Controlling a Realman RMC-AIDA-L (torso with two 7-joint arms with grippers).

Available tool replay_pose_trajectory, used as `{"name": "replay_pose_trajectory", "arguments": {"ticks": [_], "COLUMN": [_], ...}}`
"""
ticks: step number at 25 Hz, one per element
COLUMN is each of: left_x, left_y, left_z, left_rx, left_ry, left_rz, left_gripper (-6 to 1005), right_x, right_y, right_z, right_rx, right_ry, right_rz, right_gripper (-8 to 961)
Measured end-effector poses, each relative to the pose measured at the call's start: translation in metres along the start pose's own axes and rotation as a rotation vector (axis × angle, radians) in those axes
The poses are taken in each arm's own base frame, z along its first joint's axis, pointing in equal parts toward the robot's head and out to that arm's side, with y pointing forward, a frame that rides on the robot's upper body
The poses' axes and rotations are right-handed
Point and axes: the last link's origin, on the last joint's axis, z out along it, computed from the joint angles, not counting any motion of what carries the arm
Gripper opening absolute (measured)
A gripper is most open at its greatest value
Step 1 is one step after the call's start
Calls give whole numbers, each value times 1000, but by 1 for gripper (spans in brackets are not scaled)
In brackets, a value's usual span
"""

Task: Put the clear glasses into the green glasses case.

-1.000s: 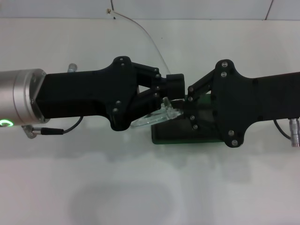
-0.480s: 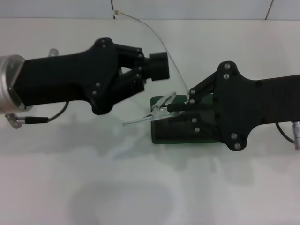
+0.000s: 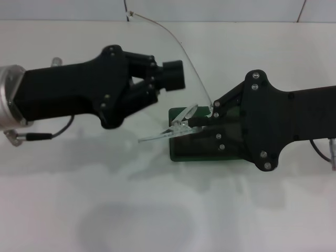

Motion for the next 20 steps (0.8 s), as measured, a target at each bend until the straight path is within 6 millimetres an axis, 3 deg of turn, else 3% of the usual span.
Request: {"name": "replay_pose_trajectory", "arguments": {"ticks": [11,20], "left_x": [10,3], "left_y": [-13,-16], "left_z": [-45,-56], "left_rx": [192,252], "left_ry": [-8,-35], "left_rz": [32,15], "left_gripper": [80,80], "right_x": [-2,-15], "right_y": [7,11], "right_z": [-6,-8], "right_rx": [14,0], "right_ry": [-35,-136], "right_rz": [-34,-115], "right_gripper": [48,49]}}
